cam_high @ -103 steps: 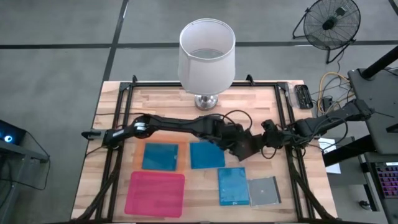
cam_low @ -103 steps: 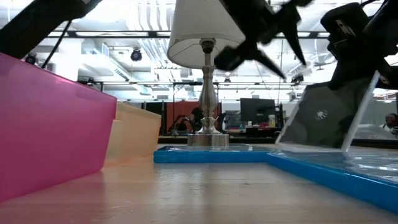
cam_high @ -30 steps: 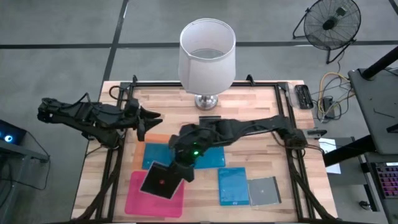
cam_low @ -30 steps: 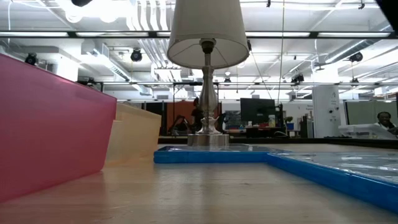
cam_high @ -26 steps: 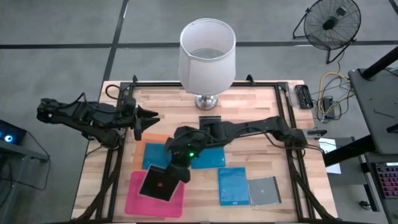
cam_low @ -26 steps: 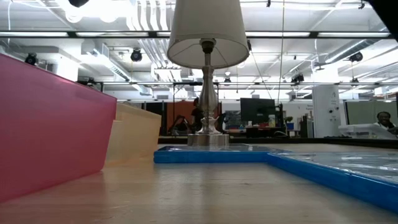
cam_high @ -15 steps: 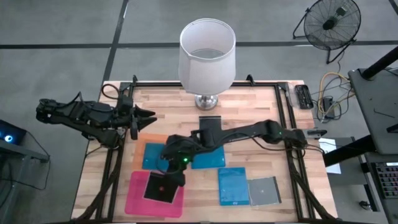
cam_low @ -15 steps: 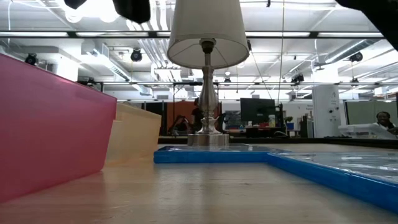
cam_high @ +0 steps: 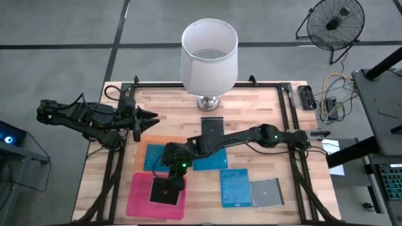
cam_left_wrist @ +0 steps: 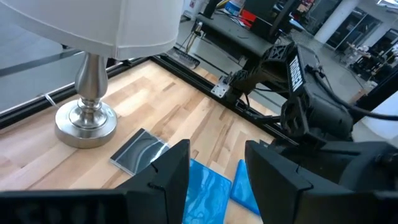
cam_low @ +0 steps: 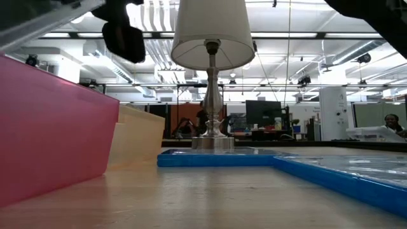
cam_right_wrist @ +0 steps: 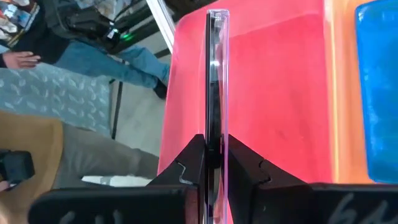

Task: Pick & place jewel cases by type
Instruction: Put the middle right black CD case into the pink bin

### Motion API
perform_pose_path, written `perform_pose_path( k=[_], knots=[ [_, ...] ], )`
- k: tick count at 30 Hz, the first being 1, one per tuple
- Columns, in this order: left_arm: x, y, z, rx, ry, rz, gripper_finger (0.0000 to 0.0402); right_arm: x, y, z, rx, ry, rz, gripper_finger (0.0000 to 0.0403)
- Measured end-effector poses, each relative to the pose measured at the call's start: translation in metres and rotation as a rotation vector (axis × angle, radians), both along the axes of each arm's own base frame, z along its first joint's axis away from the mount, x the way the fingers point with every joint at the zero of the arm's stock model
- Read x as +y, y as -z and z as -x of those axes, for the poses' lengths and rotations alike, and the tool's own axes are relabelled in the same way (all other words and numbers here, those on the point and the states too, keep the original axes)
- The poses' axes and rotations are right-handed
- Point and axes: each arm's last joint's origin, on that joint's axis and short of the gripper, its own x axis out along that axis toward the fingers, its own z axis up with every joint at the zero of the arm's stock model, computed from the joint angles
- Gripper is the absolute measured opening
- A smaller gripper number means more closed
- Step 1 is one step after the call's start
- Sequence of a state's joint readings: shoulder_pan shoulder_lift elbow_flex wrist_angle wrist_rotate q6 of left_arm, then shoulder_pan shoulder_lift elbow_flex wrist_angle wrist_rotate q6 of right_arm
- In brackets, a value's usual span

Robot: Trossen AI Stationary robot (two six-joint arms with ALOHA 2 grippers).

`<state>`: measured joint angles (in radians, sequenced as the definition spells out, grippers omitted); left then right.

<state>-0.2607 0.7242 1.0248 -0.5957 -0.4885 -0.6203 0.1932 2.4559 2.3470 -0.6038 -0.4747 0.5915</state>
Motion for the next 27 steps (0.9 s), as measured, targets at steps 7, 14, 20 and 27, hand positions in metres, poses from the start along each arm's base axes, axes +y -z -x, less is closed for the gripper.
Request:
perform_pose_path(
  k=[7, 14, 20, 27],
  knots=[
    [-0.001, 0.001, -0.002, 0.009, 0.002, -0.008, 0.0138, 0.004, 0.007, -0.002, 0.002, -0.029, -0.016, 0.0028],
    [-0.001, 0.001, -0.003, 0.011, 0.002, -0.013, 0.0138, 0.006, 0.021, -0.005, 0.021, -0.042, -0.009, 0.0028],
    [-0.001, 0.001, -0.003, 0.009, 0.001, -0.014, 0.0138, 0.009, 0.034, -0.007, 0.051, -0.063, -0.020, 0.0028],
    [-0.001, 0.001, -0.003, 0.007, 0.000, -0.014, 0.0138, 0.015, 0.047, -0.007, 0.074, -0.093, -0.029, 0.0028]
  ],
)
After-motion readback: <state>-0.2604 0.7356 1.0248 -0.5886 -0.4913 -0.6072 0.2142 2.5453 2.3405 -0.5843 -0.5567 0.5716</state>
